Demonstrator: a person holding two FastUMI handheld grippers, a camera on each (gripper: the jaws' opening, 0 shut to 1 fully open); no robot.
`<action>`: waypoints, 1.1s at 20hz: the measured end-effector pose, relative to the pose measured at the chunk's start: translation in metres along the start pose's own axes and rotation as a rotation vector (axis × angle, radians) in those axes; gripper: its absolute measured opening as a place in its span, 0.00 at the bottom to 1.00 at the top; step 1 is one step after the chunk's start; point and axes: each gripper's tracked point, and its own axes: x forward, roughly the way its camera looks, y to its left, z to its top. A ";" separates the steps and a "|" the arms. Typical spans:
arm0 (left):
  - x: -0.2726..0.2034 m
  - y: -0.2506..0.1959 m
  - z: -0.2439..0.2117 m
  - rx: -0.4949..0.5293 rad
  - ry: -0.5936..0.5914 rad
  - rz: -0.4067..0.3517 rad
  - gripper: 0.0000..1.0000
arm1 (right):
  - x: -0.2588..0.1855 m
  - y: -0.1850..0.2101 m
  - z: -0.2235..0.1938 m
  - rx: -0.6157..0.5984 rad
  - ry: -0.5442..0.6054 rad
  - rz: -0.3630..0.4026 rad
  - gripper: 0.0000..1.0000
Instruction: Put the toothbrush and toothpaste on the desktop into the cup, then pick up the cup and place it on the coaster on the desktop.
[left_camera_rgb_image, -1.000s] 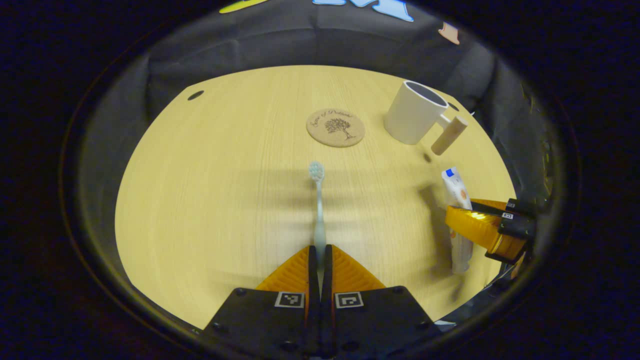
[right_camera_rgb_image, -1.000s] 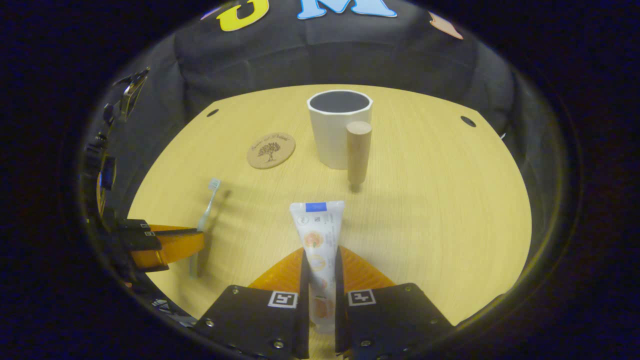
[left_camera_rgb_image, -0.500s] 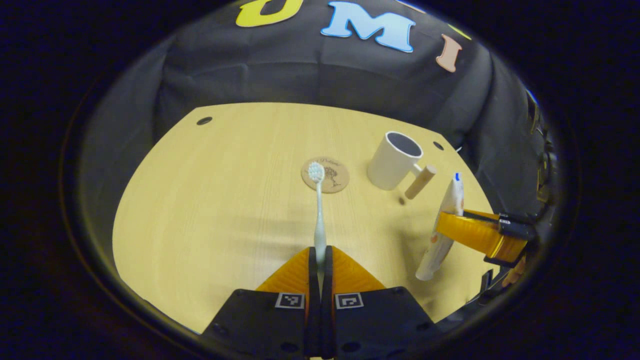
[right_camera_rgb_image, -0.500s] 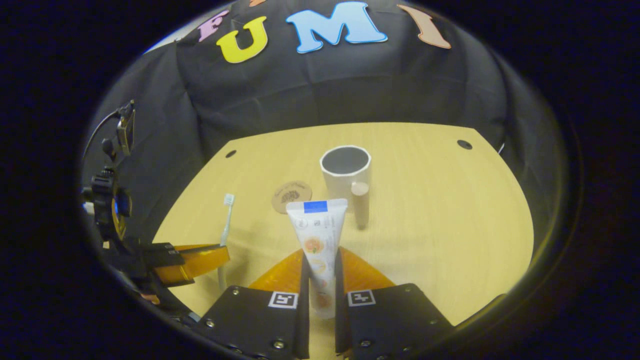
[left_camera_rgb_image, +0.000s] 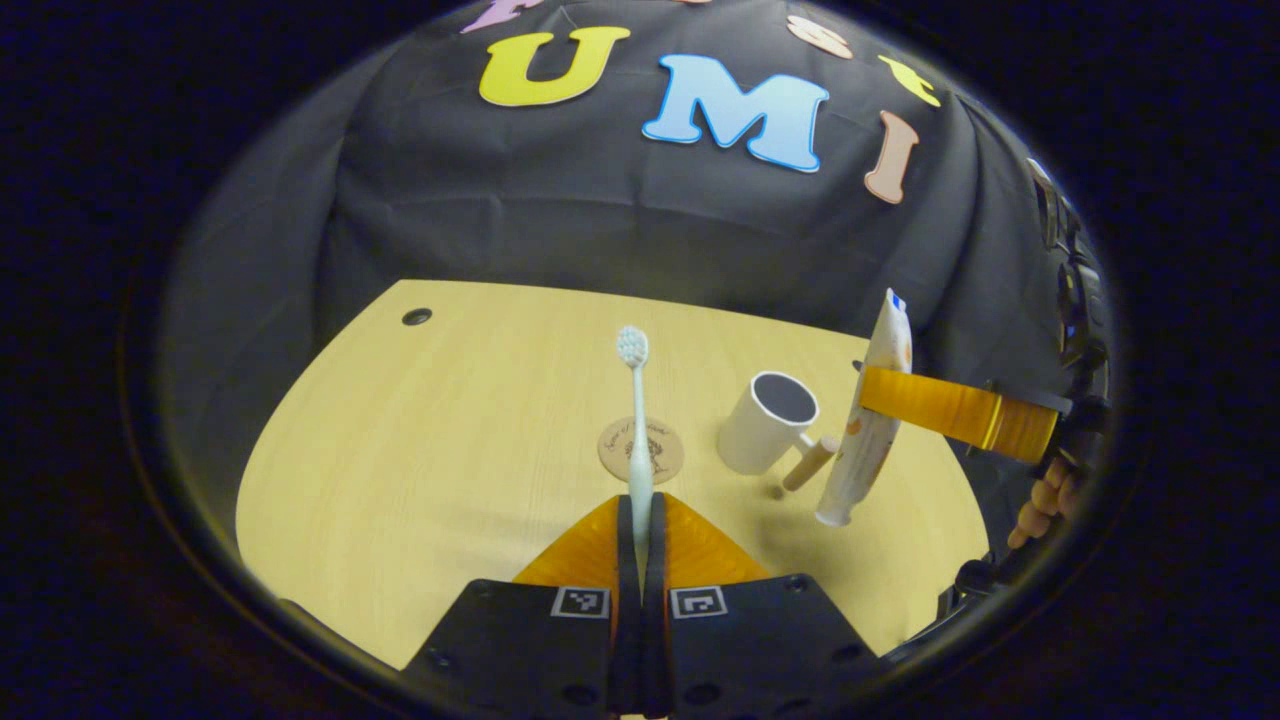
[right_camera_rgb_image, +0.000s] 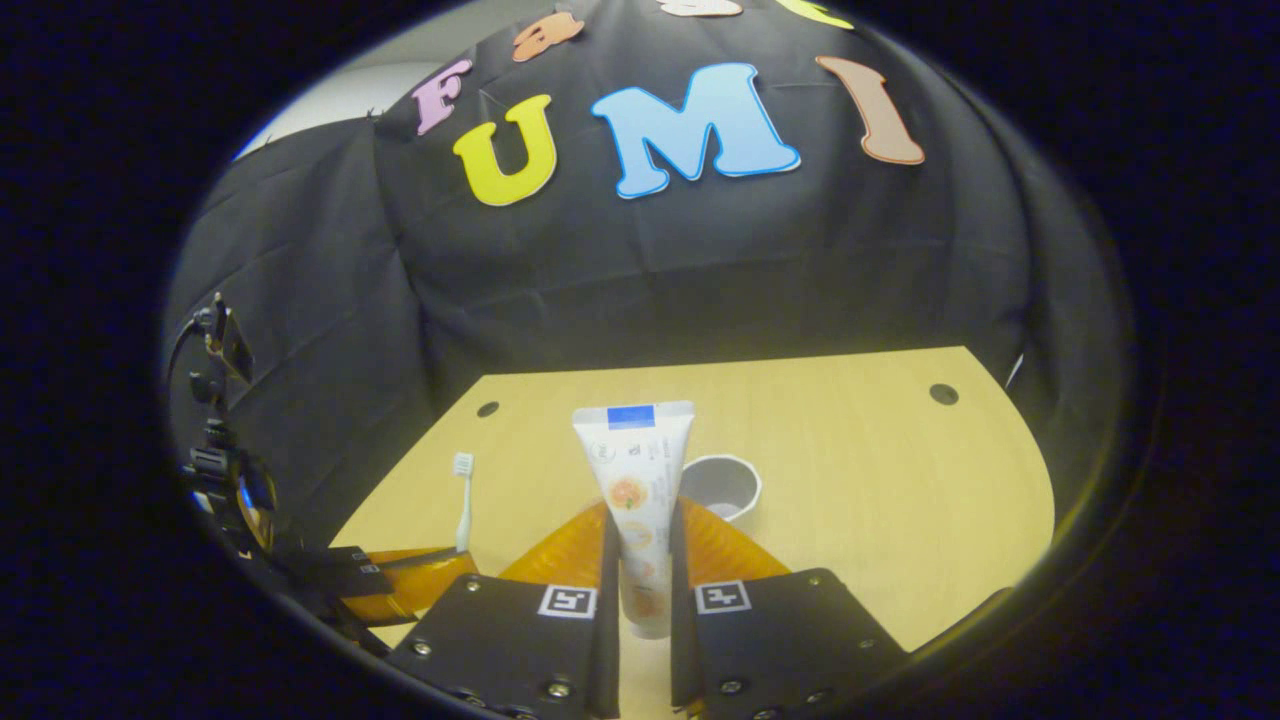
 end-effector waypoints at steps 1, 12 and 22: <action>0.000 0.001 0.007 -0.001 -0.016 0.004 0.08 | 0.002 0.000 0.007 -0.003 -0.023 0.004 0.21; -0.010 -0.004 0.041 0.043 -0.125 0.025 0.08 | 0.063 -0.028 0.067 -0.095 -0.229 -0.069 0.21; -0.011 -0.006 0.043 0.033 -0.122 0.010 0.08 | 0.107 -0.053 0.010 -0.130 -0.020 -0.118 0.24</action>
